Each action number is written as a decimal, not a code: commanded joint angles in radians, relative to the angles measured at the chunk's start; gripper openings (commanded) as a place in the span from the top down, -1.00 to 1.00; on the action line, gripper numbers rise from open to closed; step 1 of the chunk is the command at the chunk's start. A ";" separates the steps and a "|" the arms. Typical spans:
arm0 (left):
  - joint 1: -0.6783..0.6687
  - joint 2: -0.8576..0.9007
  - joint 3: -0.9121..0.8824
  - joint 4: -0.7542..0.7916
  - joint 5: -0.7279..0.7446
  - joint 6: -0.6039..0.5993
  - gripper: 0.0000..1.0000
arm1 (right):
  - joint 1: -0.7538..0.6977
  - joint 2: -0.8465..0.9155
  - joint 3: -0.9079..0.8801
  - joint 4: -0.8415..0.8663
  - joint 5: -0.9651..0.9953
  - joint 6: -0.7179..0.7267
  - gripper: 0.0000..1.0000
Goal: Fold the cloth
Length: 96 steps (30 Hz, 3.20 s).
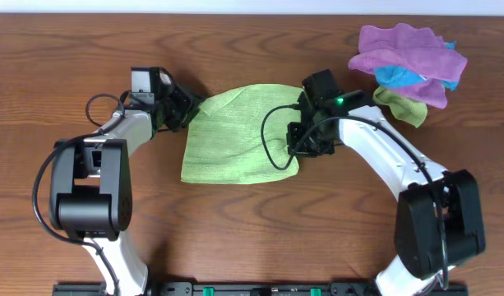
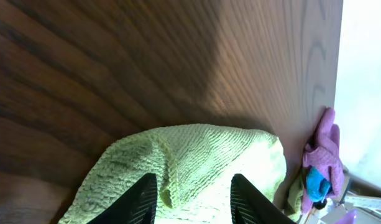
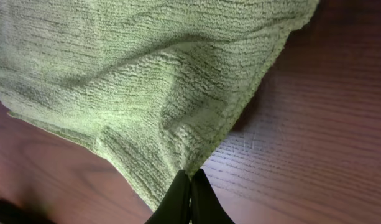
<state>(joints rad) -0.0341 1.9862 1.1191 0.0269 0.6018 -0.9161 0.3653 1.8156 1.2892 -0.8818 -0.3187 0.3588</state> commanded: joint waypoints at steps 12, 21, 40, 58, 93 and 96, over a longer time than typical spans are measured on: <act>-0.039 0.089 -0.004 0.087 0.020 -0.059 0.25 | 0.010 -0.003 -0.003 -0.011 -0.014 0.010 0.97; -0.048 0.089 -0.004 0.120 0.056 -0.064 0.32 | 0.010 -0.003 -0.003 -0.011 -0.014 0.011 0.97; -0.027 0.089 -0.004 0.165 0.102 -0.064 0.41 | 0.010 -0.003 -0.003 -0.011 -0.014 0.011 0.97; -0.072 0.089 -0.004 0.212 0.016 -0.097 0.80 | 0.023 -0.003 -0.003 -0.025 -0.014 0.010 0.97; 0.010 0.089 -0.004 0.344 0.065 -0.207 0.18 | 0.114 -0.003 -0.003 -0.050 0.001 0.023 0.97; -0.024 0.089 -0.004 0.345 0.068 -0.223 0.15 | 0.114 -0.003 -0.003 -0.045 0.000 0.024 0.97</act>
<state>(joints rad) -0.0261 2.0575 1.1187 0.3706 0.6292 -1.1267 0.4728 1.8156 1.2892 -0.9291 -0.3206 0.3672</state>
